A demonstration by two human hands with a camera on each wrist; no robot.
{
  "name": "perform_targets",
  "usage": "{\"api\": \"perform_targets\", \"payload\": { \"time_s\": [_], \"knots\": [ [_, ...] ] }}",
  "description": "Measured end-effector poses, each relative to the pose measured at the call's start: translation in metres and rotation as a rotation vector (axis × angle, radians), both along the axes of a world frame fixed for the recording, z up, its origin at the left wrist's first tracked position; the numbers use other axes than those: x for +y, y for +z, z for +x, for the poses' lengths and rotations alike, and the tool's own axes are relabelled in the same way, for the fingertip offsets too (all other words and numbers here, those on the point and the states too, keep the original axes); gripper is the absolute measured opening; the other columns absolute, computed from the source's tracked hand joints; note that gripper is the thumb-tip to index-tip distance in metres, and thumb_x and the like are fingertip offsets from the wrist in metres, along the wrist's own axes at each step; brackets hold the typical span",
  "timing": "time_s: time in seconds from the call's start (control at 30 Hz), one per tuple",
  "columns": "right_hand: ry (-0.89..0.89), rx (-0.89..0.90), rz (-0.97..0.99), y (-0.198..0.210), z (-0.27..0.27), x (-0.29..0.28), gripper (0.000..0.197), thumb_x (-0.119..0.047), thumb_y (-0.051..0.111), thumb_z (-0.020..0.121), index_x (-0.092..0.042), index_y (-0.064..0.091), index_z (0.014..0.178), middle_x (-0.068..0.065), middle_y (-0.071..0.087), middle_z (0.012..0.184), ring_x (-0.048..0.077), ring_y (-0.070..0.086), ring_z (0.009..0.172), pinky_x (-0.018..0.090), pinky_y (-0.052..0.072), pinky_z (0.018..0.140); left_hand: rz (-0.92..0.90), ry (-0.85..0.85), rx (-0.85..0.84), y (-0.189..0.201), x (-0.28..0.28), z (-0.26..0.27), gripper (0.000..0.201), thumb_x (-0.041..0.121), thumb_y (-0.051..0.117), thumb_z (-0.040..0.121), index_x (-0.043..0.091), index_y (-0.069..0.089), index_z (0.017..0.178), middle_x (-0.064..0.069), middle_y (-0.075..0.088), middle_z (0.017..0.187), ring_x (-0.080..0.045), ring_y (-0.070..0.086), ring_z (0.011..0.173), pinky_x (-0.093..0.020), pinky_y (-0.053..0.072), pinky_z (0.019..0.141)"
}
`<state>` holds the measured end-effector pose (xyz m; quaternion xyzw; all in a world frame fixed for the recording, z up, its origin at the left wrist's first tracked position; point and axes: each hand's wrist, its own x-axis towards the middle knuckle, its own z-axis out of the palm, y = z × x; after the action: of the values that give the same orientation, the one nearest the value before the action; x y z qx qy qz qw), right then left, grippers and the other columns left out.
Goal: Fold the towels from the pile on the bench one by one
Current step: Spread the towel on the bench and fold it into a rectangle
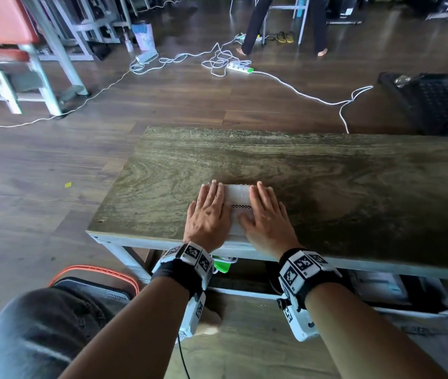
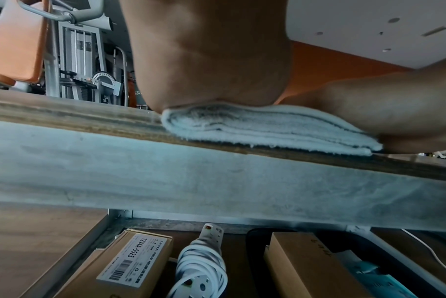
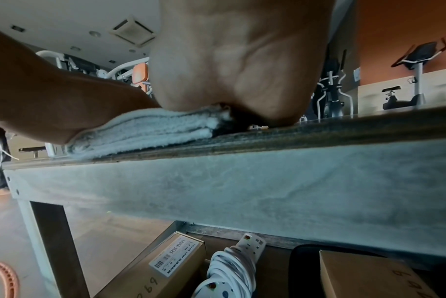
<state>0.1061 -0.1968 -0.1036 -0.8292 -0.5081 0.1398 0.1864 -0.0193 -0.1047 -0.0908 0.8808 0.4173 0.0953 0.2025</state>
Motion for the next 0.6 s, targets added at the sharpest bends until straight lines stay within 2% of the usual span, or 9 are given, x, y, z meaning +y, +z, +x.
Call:
{"api": "perform_targets", "payload": {
  "time_s": [0.13, 0.23, 0.33, 0.43, 0.53, 0.6],
  "knots": [
    [0.003, 0.006, -0.035, 0.001, 0.002, -0.001, 0.075, -0.062, 0.022, 0.099, -0.025, -0.002, 0.16, -0.007, -0.014, 0.167, 0.017, -0.012, 0.154, 0.04, -0.002, 0.124, -0.041, 0.054, 0.007, -0.002, 0.001, -0.003, 0.059, 0.046, 0.019, 0.102, 0.029, 0.003, 0.156, 0.007, -0.004, 0.164, -0.022, -0.003, 0.151, -0.042, 0.003, 0.122],
    [0.004, 0.013, -0.045, 0.003, 0.002, -0.002, 0.075, -0.062, 0.022, 0.099, -0.025, -0.002, 0.16, -0.007, -0.015, 0.167, 0.016, -0.012, 0.154, 0.039, -0.002, 0.124, -0.095, 0.116, -0.004, -0.005, 0.004, -0.009, 0.058, 0.048, 0.017, 0.102, 0.034, -0.001, 0.155, 0.001, -0.001, 0.164, -0.019, -0.001, 0.151, -0.042, 0.001, 0.122],
    [0.007, 0.029, -0.058, 0.005, 0.002, -0.005, 0.075, -0.064, 0.021, 0.099, -0.027, -0.004, 0.16, -0.007, -0.018, 0.166, 0.015, -0.014, 0.153, 0.038, -0.004, 0.123, -0.113, 0.124, -0.005, -0.007, 0.004, -0.012, 0.059, 0.048, 0.015, 0.102, 0.034, -0.004, 0.155, 0.001, 0.001, 0.164, -0.017, -0.003, 0.151, -0.041, -0.001, 0.122],
    [0.011, 0.051, -0.075, 0.006, 0.004, -0.008, 0.076, -0.067, 0.021, 0.097, -0.031, -0.006, 0.159, -0.002, -0.025, 0.164, 0.015, -0.015, 0.153, 0.037, -0.003, 0.123, -0.148, 0.165, -0.017, -0.008, 0.005, -0.011, 0.063, 0.045, 0.018, 0.102, 0.023, -0.006, 0.156, 0.0, -0.004, 0.164, -0.017, -0.007, 0.151, -0.04, -0.004, 0.122],
    [-0.013, 0.09, -0.093, 0.012, 0.003, -0.01, 0.08, -0.072, 0.025, 0.094, -0.036, -0.007, 0.158, 0.006, -0.029, 0.163, 0.02, -0.013, 0.154, 0.038, -0.001, 0.123, -0.169, 0.249, -0.06, -0.009, 0.005, -0.011, 0.064, 0.042, 0.026, 0.102, 0.01, 0.008, 0.154, -0.006, 0.0, 0.164, -0.019, -0.005, 0.151, -0.039, -0.002, 0.123],
    [-0.032, 0.099, -0.072, 0.012, 0.002, -0.01, 0.089, -0.075, 0.03, 0.092, -0.032, -0.011, 0.158, 0.006, -0.024, 0.164, 0.019, -0.011, 0.154, 0.037, -0.001, 0.123, -0.157, 0.279, -0.119, -0.01, 0.004, -0.013, 0.06, 0.038, 0.034, 0.101, 0.005, 0.019, 0.149, -0.01, 0.011, 0.162, -0.022, 0.004, 0.151, -0.041, 0.004, 0.123]
  ]
}}
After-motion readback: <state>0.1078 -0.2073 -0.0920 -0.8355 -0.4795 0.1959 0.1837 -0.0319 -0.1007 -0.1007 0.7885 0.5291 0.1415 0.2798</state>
